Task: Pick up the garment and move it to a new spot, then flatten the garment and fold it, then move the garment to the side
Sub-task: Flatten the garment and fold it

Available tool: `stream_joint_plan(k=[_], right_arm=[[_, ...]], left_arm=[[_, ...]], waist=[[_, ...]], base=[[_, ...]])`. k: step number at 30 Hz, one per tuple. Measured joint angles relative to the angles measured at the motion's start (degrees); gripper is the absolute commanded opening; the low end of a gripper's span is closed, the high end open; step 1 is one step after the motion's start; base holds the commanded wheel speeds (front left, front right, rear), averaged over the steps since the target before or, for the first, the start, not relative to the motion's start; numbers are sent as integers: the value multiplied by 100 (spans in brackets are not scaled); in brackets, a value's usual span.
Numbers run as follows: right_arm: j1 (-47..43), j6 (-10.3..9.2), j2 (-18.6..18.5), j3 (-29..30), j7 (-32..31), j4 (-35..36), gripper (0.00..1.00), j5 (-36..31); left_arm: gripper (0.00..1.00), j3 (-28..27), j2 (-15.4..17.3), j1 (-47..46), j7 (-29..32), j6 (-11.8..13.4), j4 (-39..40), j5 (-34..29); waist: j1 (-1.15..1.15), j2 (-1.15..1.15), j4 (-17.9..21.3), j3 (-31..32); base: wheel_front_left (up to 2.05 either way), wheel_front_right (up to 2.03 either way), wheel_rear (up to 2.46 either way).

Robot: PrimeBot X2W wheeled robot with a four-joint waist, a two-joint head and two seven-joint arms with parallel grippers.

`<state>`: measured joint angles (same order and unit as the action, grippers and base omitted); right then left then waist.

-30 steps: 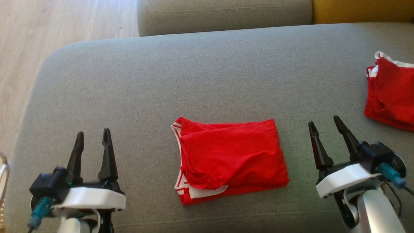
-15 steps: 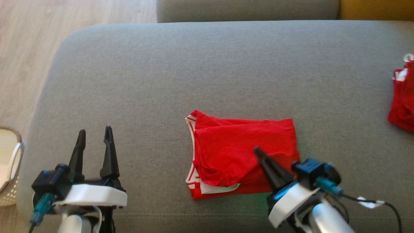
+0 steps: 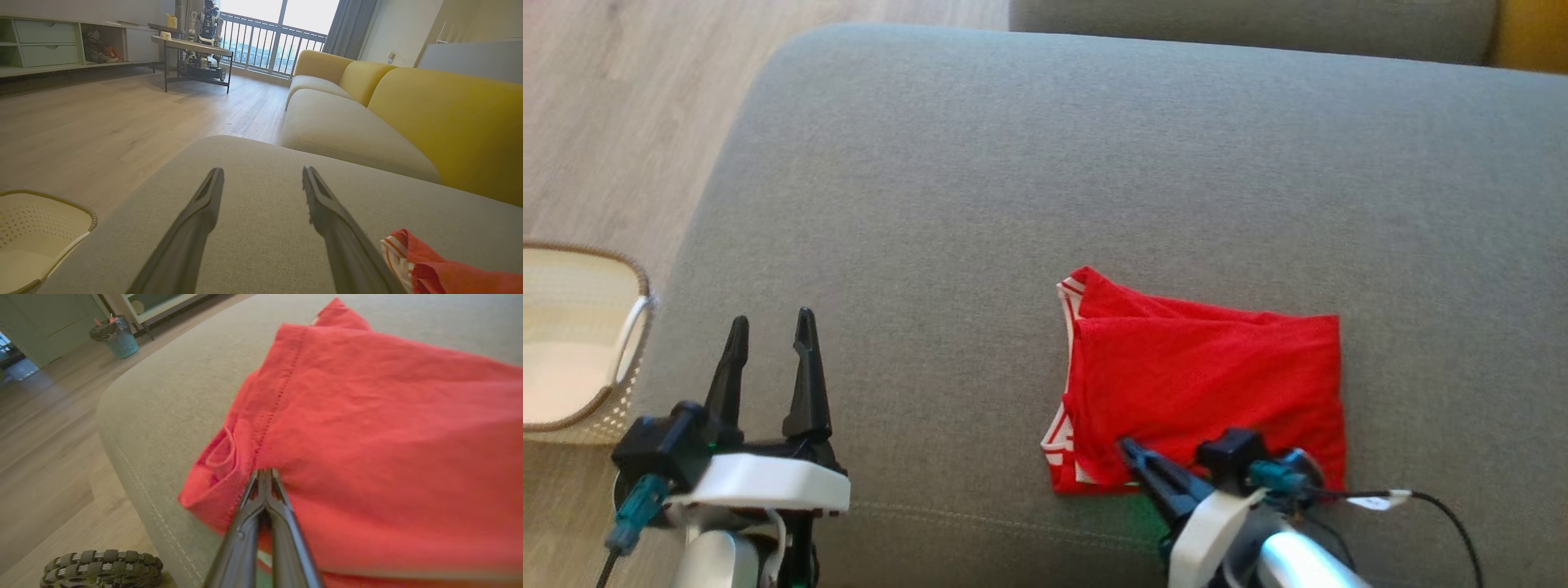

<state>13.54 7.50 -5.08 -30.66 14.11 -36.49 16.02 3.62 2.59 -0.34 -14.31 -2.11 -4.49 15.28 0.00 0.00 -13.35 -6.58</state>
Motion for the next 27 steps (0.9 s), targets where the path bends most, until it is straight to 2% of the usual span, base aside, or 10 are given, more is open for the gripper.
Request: stream_joint_plan(k=[5, 9, 11, 15, 19, 21, 22, 23, 25, 27], right_arm=[[128, 1, 75, -692, 11, -172, 0, 370], [138, 0, 92, -827, 11, -93, 0, 672], [143, 1, 75, -536, 11, 70, 0, 672], [191, 1, -7, 667, 25, 408, 0, 572], [202, 1, -41, 1528, 31, 246, 0, 16], [202, 1, -14, 1714, 34, -74, 0, -205], [202, 1, -14, 1714, 34, -74, 0, -205], [213, 1, 44, 1868, 21, -456, 0, -219], [263, 1, 105, 1922, 2, -789, 0, -194], [333, 1, 126, 1915, 12, -910, 0, -174]], left_arm=[[100, -1, 0, 5, 0, 0, -14, -2], [100, -58, 0, 20, 0, 0, -21, -8], [100, -69, 0, 27, 0, 0, -20, -8], [100, -75, 0, 56, 0, 0, -15, -8], [100, -59, 0, 122, 0, -9, -9, -7], [100, -37, 0, 121, 0, -21, -8, -7], [100, -37, 0, 121, 0, -21, -8, -7], [100, -1, -1, 114, 0, -44, -10, -7], [100, 15, 0, 103, 0, -44, -11, -7], [100, 18, 0, 99, 0, -44, -16, -7]], waist=[[0, 0, -117, 35], [-1, 0, -80, 108], [0, 0, -40, 133], [0, 0, 70, 170], [-1, 0, 172, 172], [0, 0, 196, 133], [0, 0, 196, 133], [0, 0, 217, 98], [0, 0, 234, 59], [0, 0, 245, 49]], base=[[0, 0, 0], [0, 0, 0], [0, 0, 0], [0, 0, 0], [0, 0, 0], [0, 0, 0], [0, 0, 0], [0, 0, 0], [0, 0, 0], [0, 0, 0]])
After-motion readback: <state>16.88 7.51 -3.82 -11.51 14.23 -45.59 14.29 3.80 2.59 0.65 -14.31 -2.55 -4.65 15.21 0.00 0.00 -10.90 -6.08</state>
